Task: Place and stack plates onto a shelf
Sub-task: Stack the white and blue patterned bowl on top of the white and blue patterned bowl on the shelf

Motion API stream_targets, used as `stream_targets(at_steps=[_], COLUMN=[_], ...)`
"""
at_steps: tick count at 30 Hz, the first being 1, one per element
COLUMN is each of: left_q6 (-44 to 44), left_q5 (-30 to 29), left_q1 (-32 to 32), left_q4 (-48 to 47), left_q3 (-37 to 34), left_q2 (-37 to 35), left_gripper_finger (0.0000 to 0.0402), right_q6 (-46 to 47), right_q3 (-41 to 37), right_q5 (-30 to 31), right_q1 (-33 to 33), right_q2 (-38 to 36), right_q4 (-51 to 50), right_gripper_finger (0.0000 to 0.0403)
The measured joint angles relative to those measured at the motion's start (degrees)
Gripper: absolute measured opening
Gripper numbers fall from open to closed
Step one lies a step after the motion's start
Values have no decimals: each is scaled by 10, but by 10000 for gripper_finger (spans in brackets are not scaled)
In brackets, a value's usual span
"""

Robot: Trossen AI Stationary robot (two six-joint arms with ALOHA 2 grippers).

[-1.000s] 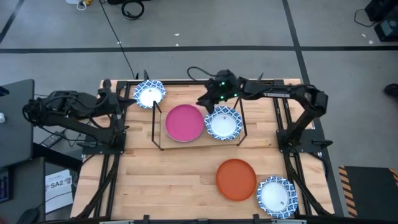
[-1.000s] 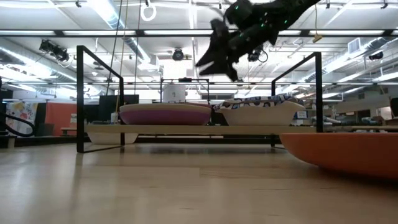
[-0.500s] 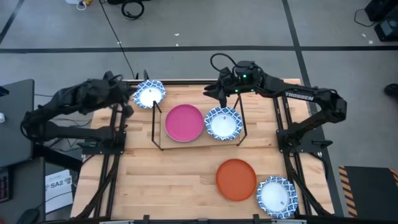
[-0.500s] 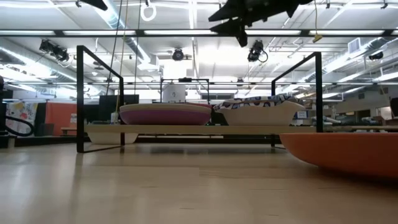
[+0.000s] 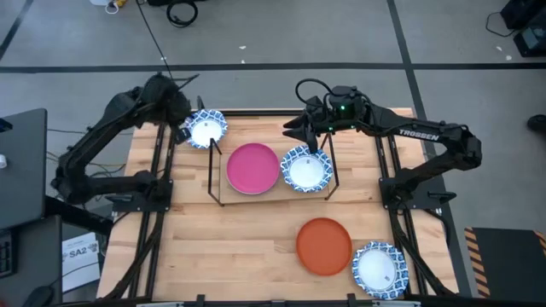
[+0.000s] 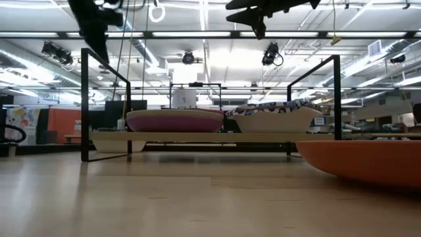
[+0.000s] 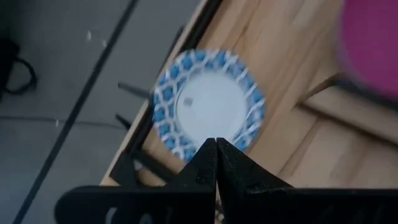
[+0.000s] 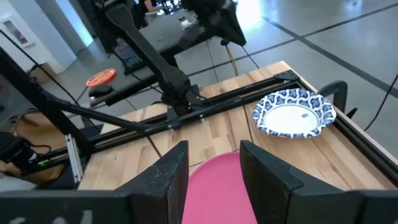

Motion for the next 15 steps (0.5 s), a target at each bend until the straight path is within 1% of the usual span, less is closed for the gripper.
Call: stream_targets(at_steps=[4, 7, 9, 15], left_q6=[43, 62, 65, 60], left_q5=[10, 40, 52, 53], left_q1=[60, 93, 109, 131], left_q4=[-1, -1, -1, 21], left_q3=[0, 0, 0, 0], left_q2=[48, 84, 109, 188], left_gripper_finger=[6, 6, 6, 6], right_q6=[0, 0, 0, 0], right_q3=[0, 0, 0, 0], right_q5=[0, 0, 0, 0], right_q1=[0, -1, -1, -1], right_q2=[-6, -8, -9, -9], right_q4=[-15, -21, -24, -27], right_gripper_finger=[150, 149, 149, 149])
